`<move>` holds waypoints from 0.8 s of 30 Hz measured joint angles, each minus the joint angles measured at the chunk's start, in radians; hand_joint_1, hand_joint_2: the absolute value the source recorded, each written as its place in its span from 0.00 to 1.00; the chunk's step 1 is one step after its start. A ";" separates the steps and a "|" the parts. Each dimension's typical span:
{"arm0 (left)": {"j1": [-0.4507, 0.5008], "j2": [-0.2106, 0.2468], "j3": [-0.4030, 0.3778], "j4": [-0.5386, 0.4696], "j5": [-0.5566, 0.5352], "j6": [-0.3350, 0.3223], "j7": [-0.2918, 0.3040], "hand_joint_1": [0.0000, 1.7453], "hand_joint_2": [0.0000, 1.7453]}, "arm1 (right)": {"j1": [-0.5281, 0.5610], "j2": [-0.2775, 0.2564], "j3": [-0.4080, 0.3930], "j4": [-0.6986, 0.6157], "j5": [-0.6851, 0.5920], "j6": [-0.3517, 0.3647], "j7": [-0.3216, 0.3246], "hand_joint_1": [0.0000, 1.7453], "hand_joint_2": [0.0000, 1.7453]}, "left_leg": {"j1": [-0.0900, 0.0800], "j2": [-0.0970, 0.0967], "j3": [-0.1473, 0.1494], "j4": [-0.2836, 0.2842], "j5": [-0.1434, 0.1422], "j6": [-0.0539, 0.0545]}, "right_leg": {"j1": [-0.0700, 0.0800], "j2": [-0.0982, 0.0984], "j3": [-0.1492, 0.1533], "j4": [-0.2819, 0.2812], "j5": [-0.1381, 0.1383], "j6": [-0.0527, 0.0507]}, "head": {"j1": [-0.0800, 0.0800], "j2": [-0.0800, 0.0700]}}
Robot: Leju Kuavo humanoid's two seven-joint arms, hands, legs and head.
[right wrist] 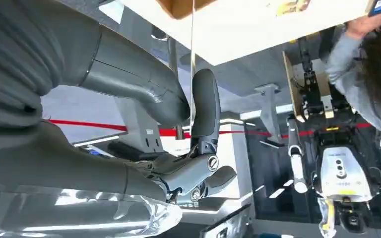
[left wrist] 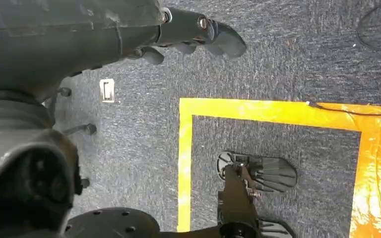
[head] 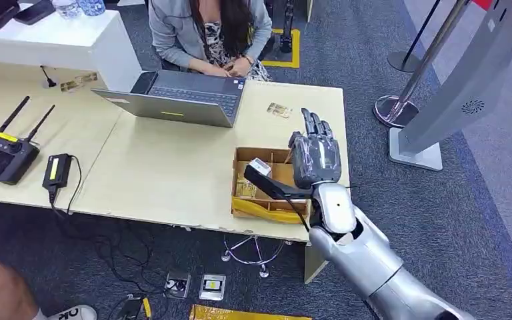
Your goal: Pass the card to the sensor for recognition and then transmit it.
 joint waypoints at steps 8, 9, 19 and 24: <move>-0.009 -0.005 0.000 0.000 -0.006 -0.002 0.016 0.00 0.00 | -0.056 0.023 -0.012 0.020 -0.050 -0.007 -0.037 1.00 1.00 | 0.000 0.000 0.000 0.000 0.000 0.000 | 0.000 0.000 0.000 0.000 0.000 0.000 | 0.000 0.000; -0.011 -0.007 0.000 0.000 -0.005 0.000 0.016 0.00 0.00 | -0.066 0.031 -0.011 0.032 -0.027 -0.015 -0.035 1.00 1.00 | 0.000 0.000 0.000 0.000 0.000 0.000 | 0.000 -0.001 0.000 0.000 0.000 0.000 | 0.000 0.000; -0.018 -0.011 0.000 0.000 -0.005 0.001 0.016 0.00 0.00 | -0.120 0.079 0.002 0.131 -0.019 -0.024 -0.037 1.00 1.00 | 0.000 0.000 0.000 0.000 0.000 0.000 | 0.000 0.000 0.000 0.000 0.000 0.000 | 0.000 0.000; -0.019 -0.011 0.000 0.000 -0.005 -0.005 0.016 0.00 0.00 | -0.125 0.089 0.005 0.155 -0.012 -0.026 -0.034 1.00 1.00 | 0.000 0.000 0.000 0.000 0.000 0.000 | 0.000 -0.001 0.000 0.000 0.000 0.000 | 0.000 0.000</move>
